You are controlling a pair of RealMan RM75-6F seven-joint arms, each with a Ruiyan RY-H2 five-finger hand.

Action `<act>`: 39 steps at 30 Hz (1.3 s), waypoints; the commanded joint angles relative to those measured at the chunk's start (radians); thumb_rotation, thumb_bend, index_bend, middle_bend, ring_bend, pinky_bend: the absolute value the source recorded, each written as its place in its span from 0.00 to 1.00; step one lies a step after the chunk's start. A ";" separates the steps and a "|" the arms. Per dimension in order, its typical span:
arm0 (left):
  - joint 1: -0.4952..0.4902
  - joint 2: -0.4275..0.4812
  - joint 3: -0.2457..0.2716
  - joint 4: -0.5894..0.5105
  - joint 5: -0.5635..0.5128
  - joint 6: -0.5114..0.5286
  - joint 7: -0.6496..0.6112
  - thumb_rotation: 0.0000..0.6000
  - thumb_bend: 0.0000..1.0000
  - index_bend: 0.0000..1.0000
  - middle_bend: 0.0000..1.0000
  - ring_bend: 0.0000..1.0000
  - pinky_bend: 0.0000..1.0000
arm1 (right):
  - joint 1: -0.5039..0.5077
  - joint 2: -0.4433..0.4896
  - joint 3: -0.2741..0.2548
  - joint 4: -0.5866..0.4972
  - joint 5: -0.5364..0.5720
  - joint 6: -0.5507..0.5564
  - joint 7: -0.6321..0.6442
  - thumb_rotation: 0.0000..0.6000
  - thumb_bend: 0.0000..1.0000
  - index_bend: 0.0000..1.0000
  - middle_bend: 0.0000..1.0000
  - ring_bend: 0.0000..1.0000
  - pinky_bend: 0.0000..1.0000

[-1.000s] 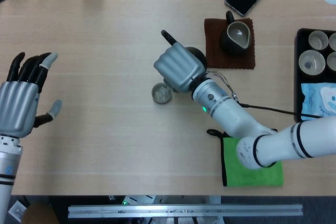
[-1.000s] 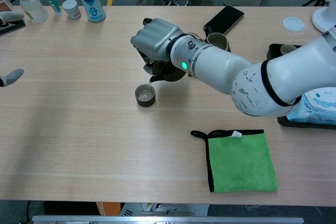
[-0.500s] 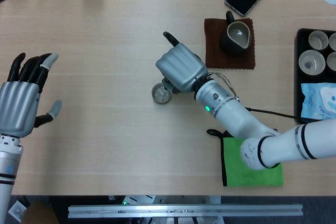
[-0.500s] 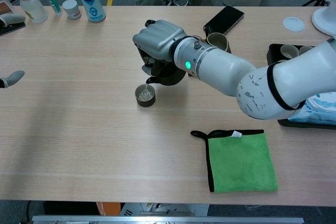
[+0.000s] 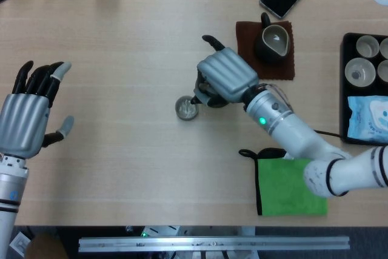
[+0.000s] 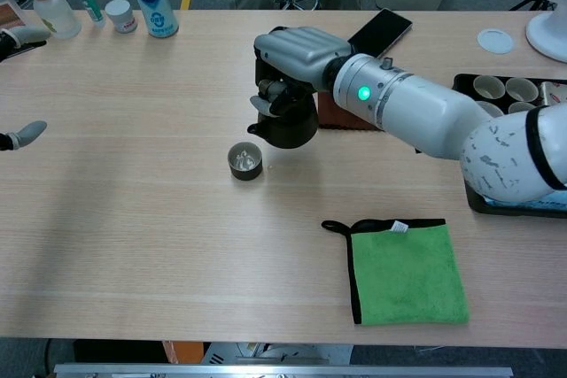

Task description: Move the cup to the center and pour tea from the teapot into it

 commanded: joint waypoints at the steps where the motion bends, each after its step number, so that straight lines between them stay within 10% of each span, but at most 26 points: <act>1: -0.004 -0.001 -0.001 0.003 -0.002 -0.007 0.000 1.00 0.30 0.06 0.13 0.12 0.03 | -0.072 0.078 -0.019 -0.048 -0.091 -0.018 0.097 0.87 0.44 1.00 0.96 0.88 0.02; 16: -0.013 -0.011 0.003 0.015 0.001 -0.031 -0.005 1.00 0.30 0.06 0.13 0.12 0.03 | -0.242 0.204 -0.113 -0.044 -0.314 -0.024 0.303 0.87 0.44 1.00 0.93 0.85 0.02; 39: -0.014 -0.013 0.007 0.028 -0.012 -0.047 -0.015 1.00 0.30 0.06 0.13 0.12 0.03 | -0.343 0.123 -0.151 0.115 -0.407 -0.070 0.388 0.87 0.44 1.00 0.89 0.81 0.02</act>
